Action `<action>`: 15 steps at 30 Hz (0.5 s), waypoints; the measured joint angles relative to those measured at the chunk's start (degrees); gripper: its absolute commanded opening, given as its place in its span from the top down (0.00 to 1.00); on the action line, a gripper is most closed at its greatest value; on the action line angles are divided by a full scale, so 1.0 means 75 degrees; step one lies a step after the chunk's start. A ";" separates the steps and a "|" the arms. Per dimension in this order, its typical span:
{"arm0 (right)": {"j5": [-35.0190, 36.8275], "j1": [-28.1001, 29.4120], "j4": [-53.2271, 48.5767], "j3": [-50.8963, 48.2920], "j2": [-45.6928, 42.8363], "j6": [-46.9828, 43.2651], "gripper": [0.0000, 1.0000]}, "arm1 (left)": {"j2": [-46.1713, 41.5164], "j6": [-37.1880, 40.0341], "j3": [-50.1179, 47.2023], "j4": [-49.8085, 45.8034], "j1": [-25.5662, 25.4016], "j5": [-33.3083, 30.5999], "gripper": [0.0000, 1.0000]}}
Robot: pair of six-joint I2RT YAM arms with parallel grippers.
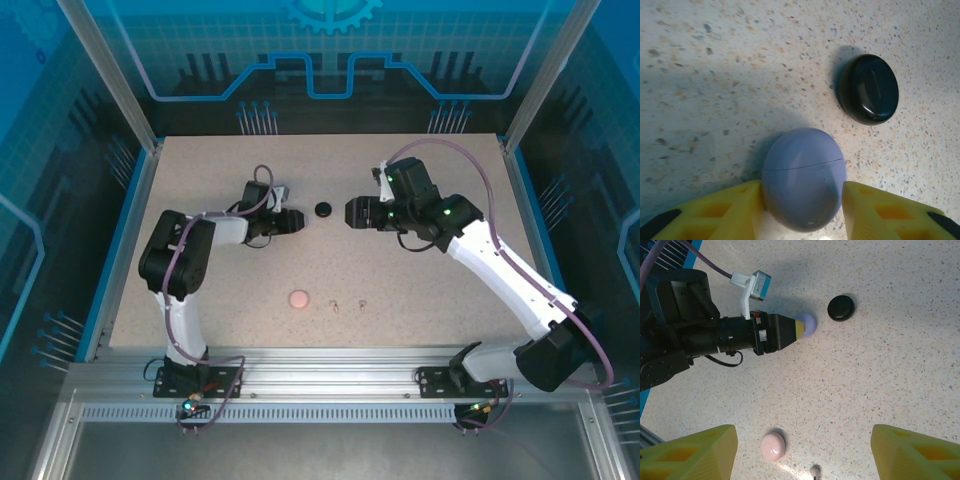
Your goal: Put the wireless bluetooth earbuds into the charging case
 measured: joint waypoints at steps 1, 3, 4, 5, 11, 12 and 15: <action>0.0009 0.0017 0.0000 0.0000 0.0006 -0.0003 0.25 | -0.0038 0.0050 0.0000 -0.0055 0.0070 -0.0023 0.49; 0.0032 0.0058 0.0000 0.0000 0.0026 0.0000 0.24 | -0.0149 0.0108 -0.0003 -0.0134 0.0195 -0.0061 0.48; 0.0032 0.0070 -0.0003 0.0000 0.0041 0.0000 0.24 | -0.0230 0.0134 -0.0003 -0.0160 0.0262 -0.0079 0.47; 0.0035 0.0082 -0.0003 0.0000 0.0047 -0.0003 0.23 | -0.0329 0.0152 -0.0003 -0.0192 0.0321 -0.0085 0.47; 0.0125 0.0131 -0.0003 0.0000 0.0064 -0.0006 0.22 | -0.0973 0.0286 -0.0003 -0.0274 0.0501 -0.0111 0.44; 0.0149 0.0131 -0.0003 0.0000 0.0070 -0.0006 0.22 | -0.1067 0.0297 -0.0003 -0.0274 0.0513 -0.0111 0.44; 0.0169 0.0146 0.0000 0.0000 0.0099 -0.0026 0.22 | -0.1408 0.0306 -0.0003 -0.0300 0.0530 -0.0111 0.44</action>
